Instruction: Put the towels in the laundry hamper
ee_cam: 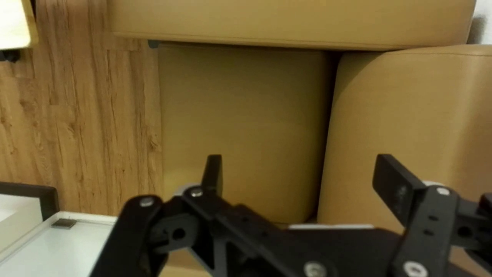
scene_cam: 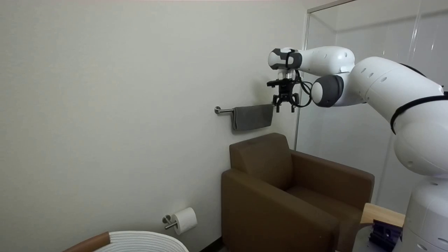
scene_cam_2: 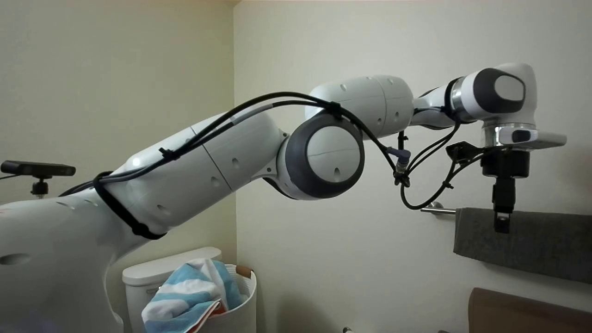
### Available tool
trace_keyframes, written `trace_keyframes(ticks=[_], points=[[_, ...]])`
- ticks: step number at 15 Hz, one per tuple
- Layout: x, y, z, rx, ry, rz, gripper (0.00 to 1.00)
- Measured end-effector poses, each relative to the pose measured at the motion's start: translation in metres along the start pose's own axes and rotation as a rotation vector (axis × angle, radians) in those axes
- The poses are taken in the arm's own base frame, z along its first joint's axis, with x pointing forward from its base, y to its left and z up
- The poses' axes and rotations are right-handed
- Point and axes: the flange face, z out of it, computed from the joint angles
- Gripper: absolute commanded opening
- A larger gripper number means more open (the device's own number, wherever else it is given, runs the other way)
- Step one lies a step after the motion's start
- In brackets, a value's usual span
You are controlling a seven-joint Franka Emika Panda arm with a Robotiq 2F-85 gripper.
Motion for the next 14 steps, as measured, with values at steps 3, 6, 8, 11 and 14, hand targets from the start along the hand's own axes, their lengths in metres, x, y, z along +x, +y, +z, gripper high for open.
trace_keyframes(ticks=[3, 6, 8, 11, 14], points=[[0.037, 0.015, 0.042, 0.001, -0.126, 0.035, 1.0], [0.076, 0.034, 0.086, 0.026, -0.245, 0.077, 1.0], [0.097, 0.046, 0.106, 0.077, -0.333, 0.088, 1.0], [0.107, 0.049, 0.123, 0.175, -0.459, 0.064, 1.0], [0.079, 0.018, 0.121, 0.263, -0.514, -0.045, 1.0]])
